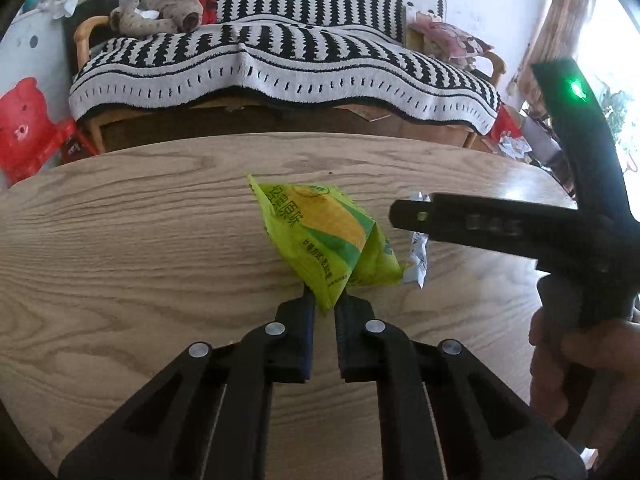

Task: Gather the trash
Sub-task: 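Grasp the yellow-green snack bag with the left tool while the right tool grasps the white receipt, then carry the snack bag and receipt over the bin and open both tools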

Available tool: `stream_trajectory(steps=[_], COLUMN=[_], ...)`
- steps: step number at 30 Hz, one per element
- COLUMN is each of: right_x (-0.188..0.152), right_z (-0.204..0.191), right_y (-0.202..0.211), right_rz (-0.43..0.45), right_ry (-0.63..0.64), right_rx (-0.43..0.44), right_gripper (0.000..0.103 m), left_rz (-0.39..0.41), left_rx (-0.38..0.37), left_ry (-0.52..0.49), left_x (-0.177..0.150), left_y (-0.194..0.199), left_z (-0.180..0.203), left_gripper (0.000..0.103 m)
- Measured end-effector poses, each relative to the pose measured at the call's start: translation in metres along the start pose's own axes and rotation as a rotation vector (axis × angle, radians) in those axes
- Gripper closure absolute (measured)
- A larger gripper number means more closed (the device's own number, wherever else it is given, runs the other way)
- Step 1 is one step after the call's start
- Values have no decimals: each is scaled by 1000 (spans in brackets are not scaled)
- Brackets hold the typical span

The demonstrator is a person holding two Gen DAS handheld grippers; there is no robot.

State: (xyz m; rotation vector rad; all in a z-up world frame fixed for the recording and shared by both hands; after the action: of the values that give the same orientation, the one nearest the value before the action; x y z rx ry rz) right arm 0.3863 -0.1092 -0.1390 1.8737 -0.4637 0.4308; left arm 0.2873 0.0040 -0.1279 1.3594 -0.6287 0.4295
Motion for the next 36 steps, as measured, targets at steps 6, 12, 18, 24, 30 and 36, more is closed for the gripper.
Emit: stream_trajectory(steps=[6, 12, 18, 24, 30, 36], right_x=[-17, -36, -83, -152, -213, -266], right_z=[2, 32, 84, 145, 208, 276], right_y=[14, 75, 154, 230, 305, 373], right_rz=[0, 66, 118, 154, 207, 269], right_ry=[53, 46, -9, -85, -163, -277], right_rx=[-55, -81, -117, -180, -238, -286], right_gripper=[87, 88, 88, 88, 88, 87], left_rz=[1, 6, 9, 36, 45, 26], left_rx=[20, 7, -24, -109, -221, -337], left_ry=[3, -47, -88, -164, -294, -439], left_x=[-1, -7, -12, -22, -57, -112], left_y=[9, 30, 55, 84, 117, 138], left_z=[-2, 24, 81, 162, 265, 364], left_gripper=[96, 97, 99, 100, 100, 100])
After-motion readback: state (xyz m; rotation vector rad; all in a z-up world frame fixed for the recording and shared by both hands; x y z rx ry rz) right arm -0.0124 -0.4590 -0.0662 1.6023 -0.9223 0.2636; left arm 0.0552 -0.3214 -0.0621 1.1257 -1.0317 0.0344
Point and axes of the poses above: each gripper's, at about its wrist camera, not at the fingertips, and y roughly against the way its jaws point, z to its right, x to its top, the point moved 7 cm from there along -y, roughly the way its jaws point, and after that the axes turned 6 degrees about x, right-handed, at the moved point
